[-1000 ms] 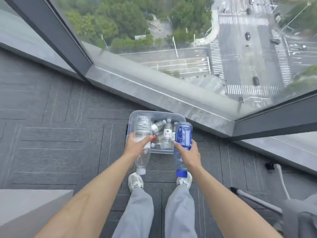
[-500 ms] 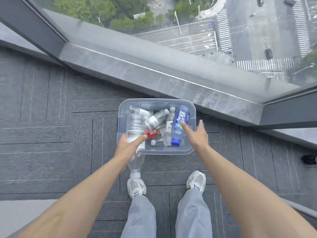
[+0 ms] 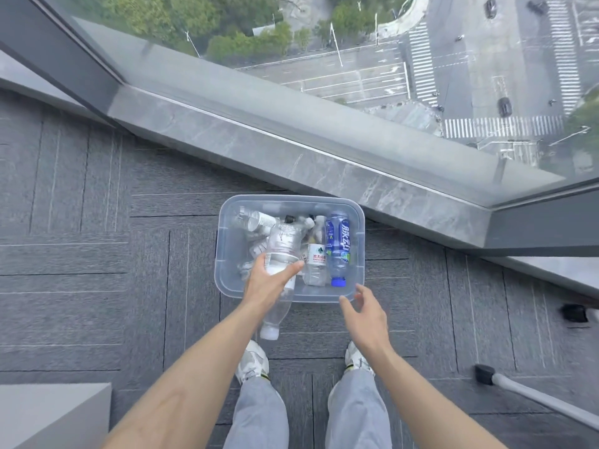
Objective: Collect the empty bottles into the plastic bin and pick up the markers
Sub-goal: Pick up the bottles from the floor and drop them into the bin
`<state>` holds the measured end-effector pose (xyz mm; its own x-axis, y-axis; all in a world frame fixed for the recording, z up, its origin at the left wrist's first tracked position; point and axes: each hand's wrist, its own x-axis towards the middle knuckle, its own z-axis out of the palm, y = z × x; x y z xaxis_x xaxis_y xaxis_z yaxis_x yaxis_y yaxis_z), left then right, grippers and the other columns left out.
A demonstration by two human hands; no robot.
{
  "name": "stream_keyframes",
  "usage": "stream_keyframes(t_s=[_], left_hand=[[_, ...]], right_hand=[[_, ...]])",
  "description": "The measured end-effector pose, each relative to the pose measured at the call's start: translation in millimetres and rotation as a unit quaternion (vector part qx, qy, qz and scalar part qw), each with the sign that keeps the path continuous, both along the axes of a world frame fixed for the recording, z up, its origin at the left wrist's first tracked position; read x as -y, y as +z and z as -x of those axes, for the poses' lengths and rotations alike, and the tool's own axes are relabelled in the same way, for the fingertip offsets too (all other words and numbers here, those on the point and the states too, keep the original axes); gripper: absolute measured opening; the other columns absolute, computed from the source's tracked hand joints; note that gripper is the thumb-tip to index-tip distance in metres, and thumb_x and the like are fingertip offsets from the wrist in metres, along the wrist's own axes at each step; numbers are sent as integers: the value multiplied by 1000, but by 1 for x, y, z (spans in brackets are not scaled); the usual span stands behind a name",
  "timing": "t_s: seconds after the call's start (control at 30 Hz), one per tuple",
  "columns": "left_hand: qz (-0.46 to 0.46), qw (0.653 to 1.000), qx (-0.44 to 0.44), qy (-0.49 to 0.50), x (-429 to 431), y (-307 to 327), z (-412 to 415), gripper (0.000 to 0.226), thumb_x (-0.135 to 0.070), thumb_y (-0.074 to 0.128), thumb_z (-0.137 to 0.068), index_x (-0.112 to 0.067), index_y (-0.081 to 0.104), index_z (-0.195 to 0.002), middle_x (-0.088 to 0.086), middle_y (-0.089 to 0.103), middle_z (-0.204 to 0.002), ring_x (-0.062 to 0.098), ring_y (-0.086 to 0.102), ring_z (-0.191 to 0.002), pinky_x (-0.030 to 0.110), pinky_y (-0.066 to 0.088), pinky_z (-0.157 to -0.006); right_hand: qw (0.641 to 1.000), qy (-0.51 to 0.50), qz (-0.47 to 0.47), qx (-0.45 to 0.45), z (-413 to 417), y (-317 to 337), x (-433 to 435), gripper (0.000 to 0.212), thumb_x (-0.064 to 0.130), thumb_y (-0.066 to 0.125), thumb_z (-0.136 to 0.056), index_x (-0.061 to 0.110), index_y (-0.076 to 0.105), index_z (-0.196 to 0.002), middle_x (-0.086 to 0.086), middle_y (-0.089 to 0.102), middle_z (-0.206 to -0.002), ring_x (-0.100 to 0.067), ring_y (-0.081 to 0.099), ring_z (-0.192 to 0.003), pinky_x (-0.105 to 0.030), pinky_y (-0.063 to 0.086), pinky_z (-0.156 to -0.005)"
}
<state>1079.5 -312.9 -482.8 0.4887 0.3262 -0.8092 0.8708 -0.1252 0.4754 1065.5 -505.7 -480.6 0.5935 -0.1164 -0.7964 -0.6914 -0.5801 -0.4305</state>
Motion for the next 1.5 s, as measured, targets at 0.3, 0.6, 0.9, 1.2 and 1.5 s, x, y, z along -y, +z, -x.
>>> stream_keyframes(t_s=[0.3, 0.6, 0.9, 1.2, 1.5], left_hand=[[8, 998, -28, -60, 5, -65, -37, 98, -38, 75, -67, -21, 20, -146, 11, 46, -142, 30, 52, -119, 47, 44, -103], [-45, 991, -26, -121, 37, -3, -33, 56, -42, 45, -97, -13, 37, -143, 7, 44, -146, 25, 42, -133, 42, 35, -109], [74, 994, 45, 73, 72, 233, -43, 21, -22, 46, -94, -16, 60, -79, 7, 66, -89, 19, 59, -78, 37, 46, -80], [150, 978, 112, 97, 117, 405, -42, 21, -22, 37, -99, -11, 54, -106, 8, 61, -108, 25, 57, -95, 39, 44, -90], [185, 966, 166, -75, 114, 456, -27, 27, -30, 40, -96, -13, 57, -107, 5, 65, -107, 23, 61, -96, 43, 49, -94]], right_hand=[[999, 38, 20, -4, 10, -18, 27, 50, 37, 57, -95, 28, 46, -142, 6, 59, -134, -17, 54, -123, -36, 42, -100], [998, -46, -33, -6, -10, 23, 31, 55, 33, 59, -92, 24, 46, -145, 3, 56, -141, -17, 52, -127, -36, 42, -105], [969, -205, -137, 33, -31, 240, 42, 45, 16, 60, -95, 6, 53, -139, -7, 58, -136, -8, 50, -108, -17, 35, -91], [940, -261, -153, 159, -35, 400, 71, 40, 10, 59, -92, 6, 60, -132, -7, 65, -126, -11, 54, -102, -16, 36, -84], [869, -395, -132, 266, 15, 448, 59, 36, 18, 58, -91, 17, 63, -127, -1, 65, -125, -18, 59, -118, -43, 46, -109]])
